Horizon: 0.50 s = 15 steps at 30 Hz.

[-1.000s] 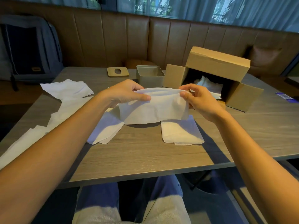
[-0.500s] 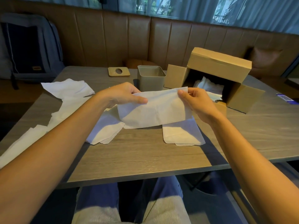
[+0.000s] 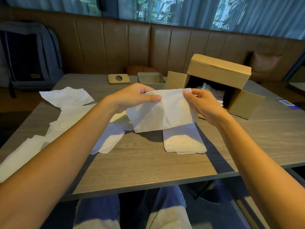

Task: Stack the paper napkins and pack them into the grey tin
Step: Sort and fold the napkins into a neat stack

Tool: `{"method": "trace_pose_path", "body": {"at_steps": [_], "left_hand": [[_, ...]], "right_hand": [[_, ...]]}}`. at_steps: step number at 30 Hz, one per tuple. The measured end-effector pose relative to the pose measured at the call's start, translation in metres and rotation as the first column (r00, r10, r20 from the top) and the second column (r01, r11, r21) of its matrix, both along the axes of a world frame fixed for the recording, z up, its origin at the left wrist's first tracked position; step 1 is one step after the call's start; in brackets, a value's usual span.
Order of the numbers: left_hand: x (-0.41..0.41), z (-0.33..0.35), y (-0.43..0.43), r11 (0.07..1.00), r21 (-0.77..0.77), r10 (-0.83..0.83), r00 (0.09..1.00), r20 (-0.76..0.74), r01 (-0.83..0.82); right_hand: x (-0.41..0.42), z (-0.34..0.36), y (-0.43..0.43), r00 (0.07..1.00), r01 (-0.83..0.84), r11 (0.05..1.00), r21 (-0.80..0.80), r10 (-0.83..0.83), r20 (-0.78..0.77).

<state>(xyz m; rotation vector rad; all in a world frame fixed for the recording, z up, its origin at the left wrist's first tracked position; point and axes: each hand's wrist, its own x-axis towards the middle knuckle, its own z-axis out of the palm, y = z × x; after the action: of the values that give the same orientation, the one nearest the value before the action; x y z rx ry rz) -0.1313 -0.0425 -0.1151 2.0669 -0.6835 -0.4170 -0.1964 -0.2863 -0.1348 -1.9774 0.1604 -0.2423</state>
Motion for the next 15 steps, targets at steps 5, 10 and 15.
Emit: {"method": "trace_pose_path", "body": {"at_steps": [5,10,15], "left_hand": [[-0.003,-0.004,-0.005,0.974,-0.218,0.065,0.998,-0.018,-0.067],[-0.004,-0.007,-0.011,0.949,-0.307,0.071,0.997,-0.013,-0.071],[-0.008,-0.007,-0.013,0.947,-0.314,0.097,0.993,0.067,-0.071]], "right_hand": [[-0.001,0.002,0.014,0.961,0.202,0.938,-0.282,-0.133,0.244],[-0.017,0.016,0.035,0.967,-0.025,0.948,-0.317,0.103,0.231],[-0.014,0.02,0.04,0.967,-0.028,0.915,-0.403,0.127,0.22]]}}
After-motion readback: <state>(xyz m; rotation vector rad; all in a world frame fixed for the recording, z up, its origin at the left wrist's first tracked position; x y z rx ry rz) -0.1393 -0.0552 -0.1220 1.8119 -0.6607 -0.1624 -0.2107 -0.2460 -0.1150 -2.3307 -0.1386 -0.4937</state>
